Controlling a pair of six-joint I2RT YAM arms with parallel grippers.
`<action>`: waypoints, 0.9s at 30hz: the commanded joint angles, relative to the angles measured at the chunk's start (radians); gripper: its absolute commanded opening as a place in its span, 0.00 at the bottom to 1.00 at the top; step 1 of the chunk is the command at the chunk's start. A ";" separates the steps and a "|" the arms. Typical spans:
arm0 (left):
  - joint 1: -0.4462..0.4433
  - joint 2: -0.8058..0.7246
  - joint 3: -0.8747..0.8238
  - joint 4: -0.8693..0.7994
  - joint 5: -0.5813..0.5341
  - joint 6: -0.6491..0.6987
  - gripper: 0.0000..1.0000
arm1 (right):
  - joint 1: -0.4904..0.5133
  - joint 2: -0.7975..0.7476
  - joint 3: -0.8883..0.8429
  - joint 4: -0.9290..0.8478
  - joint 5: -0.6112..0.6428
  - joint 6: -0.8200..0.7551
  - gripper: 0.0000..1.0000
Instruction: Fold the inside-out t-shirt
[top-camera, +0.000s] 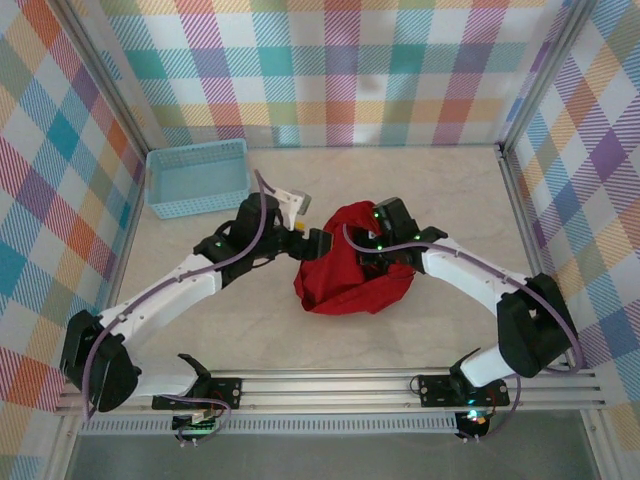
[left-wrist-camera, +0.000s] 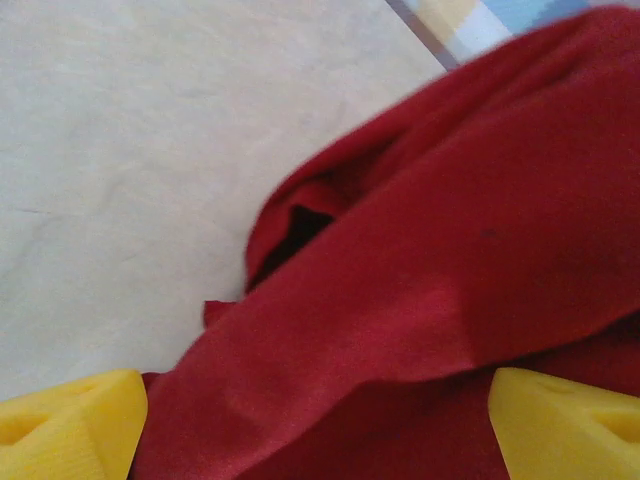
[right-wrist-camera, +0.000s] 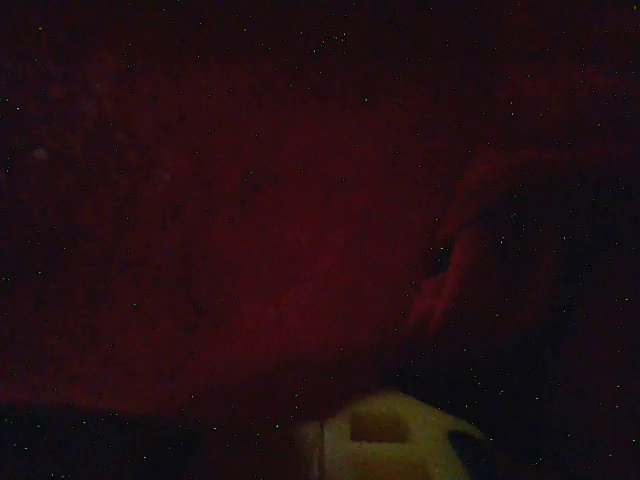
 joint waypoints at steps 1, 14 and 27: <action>-0.016 0.054 0.040 0.044 0.089 0.062 0.86 | 0.001 0.002 0.031 -0.001 -0.024 -0.027 0.00; 0.003 0.235 0.278 0.010 -0.106 -0.069 0.00 | 0.052 0.016 -0.011 0.022 -0.049 -0.090 0.00; 0.223 0.943 1.108 -0.784 -0.347 -0.241 0.00 | 0.098 -0.245 -0.185 0.110 -0.049 -0.142 0.00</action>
